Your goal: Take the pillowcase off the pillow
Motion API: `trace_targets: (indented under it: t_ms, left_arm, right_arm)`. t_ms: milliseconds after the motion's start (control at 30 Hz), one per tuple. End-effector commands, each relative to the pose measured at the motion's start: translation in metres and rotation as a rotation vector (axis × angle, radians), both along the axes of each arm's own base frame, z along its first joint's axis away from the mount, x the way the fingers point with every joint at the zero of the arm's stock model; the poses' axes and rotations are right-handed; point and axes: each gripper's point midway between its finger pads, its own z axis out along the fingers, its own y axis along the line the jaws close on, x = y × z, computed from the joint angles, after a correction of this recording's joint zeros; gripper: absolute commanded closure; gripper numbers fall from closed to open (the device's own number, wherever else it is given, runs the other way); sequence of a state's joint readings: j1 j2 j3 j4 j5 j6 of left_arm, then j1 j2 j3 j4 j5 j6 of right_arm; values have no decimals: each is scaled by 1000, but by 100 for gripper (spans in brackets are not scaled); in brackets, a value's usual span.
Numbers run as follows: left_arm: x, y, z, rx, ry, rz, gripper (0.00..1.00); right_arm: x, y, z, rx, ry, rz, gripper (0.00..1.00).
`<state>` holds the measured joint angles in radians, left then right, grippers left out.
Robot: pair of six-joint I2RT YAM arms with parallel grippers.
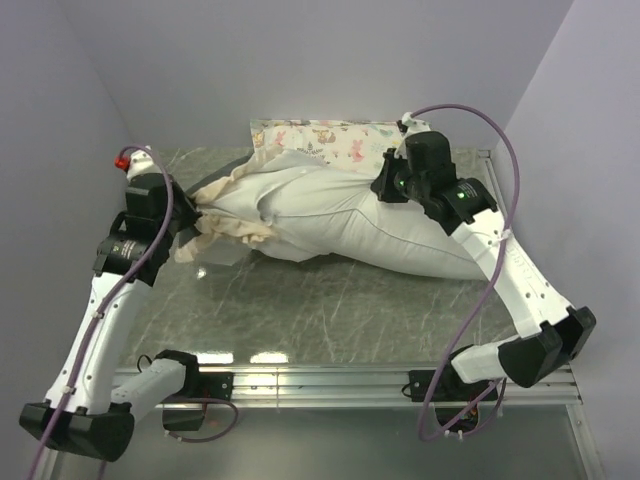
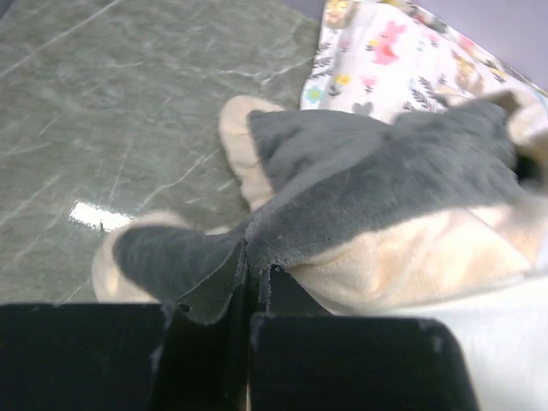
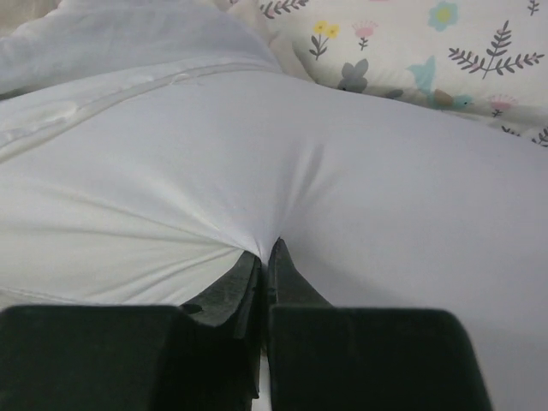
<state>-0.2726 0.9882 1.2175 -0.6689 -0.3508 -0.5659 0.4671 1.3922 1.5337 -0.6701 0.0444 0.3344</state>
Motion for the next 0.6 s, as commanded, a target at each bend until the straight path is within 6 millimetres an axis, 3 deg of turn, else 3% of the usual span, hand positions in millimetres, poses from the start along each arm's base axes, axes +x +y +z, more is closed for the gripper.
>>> trace_targets:
  t_ms: [0, 67, 367, 567]
  left_arm:
    - [6, 55, -11, -2, 1, 140, 99]
    - [11, 66, -33, -65, 36, 160, 100]
    - [22, 87, -70, -168, 92, 214, 100]
    - [31, 81, -90, -245, 126, 185, 100]
  right_arm:
    - [7, -55, 69, 47, -223, -186, 100]
    - [4, -61, 75, 58, -236, -195, 100]
    - [-22, -79, 124, 109, -338, -210, 100]
    - [-37, -75, 149, 149, -383, -161, 100]
